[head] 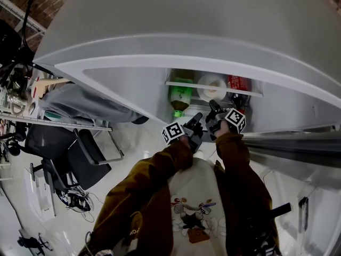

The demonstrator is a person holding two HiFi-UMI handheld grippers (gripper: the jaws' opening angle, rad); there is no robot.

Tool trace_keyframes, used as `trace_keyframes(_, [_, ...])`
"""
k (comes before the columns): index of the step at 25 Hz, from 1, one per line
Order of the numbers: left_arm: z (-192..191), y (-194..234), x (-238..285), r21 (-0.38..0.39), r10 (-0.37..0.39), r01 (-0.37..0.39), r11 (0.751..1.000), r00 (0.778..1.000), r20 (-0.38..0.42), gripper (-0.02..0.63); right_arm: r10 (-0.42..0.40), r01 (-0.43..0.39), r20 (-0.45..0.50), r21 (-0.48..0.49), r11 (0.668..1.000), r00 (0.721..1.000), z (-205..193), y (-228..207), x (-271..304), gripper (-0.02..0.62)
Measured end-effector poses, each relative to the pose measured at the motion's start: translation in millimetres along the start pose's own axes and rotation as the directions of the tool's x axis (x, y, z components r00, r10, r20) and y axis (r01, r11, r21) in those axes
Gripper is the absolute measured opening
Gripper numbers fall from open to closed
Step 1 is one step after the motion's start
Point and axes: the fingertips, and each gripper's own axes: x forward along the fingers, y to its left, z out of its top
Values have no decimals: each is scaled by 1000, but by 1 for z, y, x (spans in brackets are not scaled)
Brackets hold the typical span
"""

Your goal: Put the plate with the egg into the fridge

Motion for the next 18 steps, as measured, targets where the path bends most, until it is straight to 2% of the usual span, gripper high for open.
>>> trace_keyframes(5, [-2, -1, -1, 3, -4, 4, 1000, 1000, -8, 11, -48, 47, -15, -51, 998, 999, -3, 12, 3, 155])
trace_keyframes(11, [-1, -1, -7, 5, -7, 7, 1000, 1000, -3, 9, -50, 49, -19, -27, 998, 999, -2, 24, 6, 281])
trace_keyframes(16, [-1, -3, -11, 4, -13, 13, 1000, 1000, -2, 11, -57, 57, -4, -16, 998, 998, -2, 30, 6, 341])
trace_keyframes(18, [-1, -3, -12, 6, -13, 13, 1000, 1000, -2, 11, -65, 65, 0, -13, 998, 998, -3, 34, 8, 405])
